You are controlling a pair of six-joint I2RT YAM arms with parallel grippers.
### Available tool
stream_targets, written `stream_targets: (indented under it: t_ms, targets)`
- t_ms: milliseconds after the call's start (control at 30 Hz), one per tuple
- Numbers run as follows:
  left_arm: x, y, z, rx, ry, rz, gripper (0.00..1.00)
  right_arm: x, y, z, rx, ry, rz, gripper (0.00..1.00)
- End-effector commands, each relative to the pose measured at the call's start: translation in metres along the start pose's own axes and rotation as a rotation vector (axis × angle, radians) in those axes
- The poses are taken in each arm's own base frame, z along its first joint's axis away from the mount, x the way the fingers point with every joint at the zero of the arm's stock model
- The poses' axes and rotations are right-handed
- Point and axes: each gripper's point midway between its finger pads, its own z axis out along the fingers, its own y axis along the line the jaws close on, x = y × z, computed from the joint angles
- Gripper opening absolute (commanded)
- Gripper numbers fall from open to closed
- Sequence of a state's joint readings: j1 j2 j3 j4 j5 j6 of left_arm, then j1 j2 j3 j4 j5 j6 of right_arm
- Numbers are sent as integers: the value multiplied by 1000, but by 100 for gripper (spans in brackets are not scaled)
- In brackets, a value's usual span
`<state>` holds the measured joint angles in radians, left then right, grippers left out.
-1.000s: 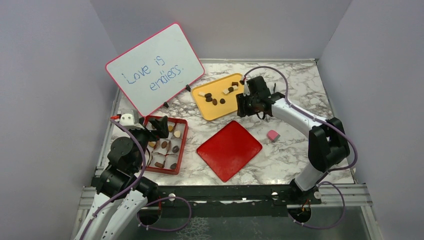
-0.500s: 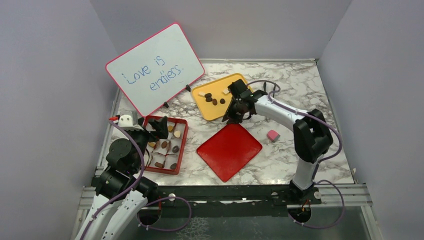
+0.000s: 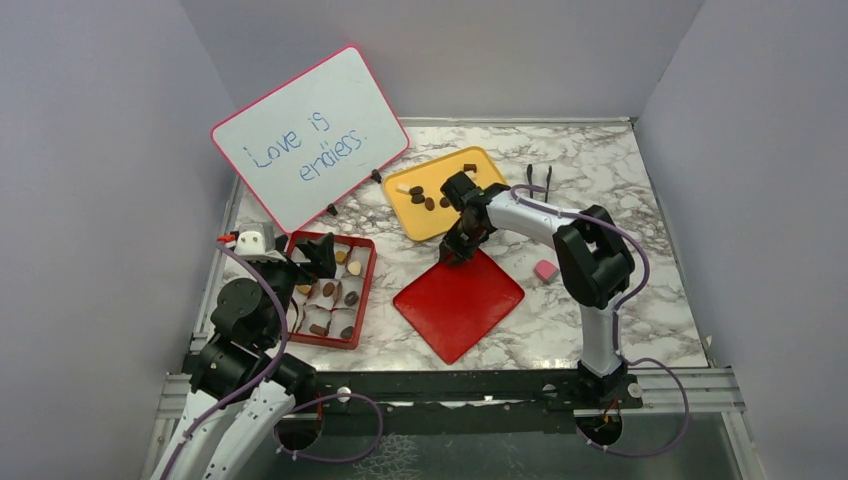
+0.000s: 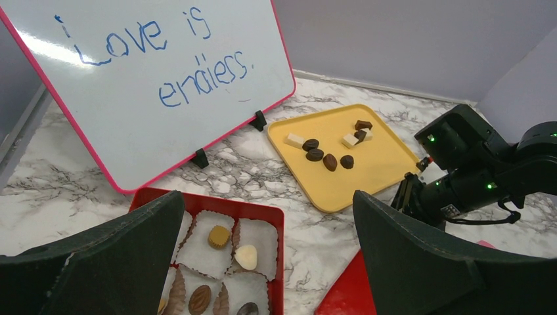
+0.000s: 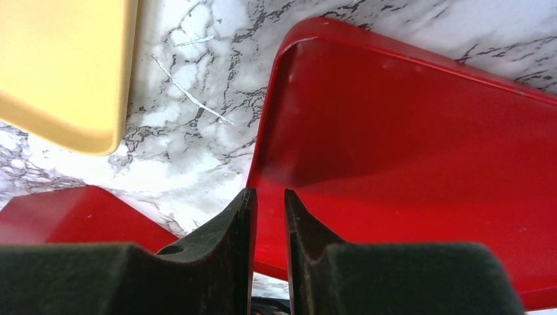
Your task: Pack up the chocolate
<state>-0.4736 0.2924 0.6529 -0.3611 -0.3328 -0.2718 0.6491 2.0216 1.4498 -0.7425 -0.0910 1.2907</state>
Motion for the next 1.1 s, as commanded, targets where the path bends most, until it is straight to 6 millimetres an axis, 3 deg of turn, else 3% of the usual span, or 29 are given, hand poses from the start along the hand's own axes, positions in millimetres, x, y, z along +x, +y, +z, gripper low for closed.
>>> stream_targets:
  t_ms: [0, 367, 1067]
  targets:
    - [-1, -3, -1, 19, -11, 7, 99, 4, 2, 4, 30, 16, 48, 26]
    - [-2, -3, -1, 20, -12, 7, 99, 5, 5, -4, 32, -12, 86, 26]
    - [-3, -2, -2, 18, -19, 7, 99, 1, -3, 22, 119, -37, 99, 23]
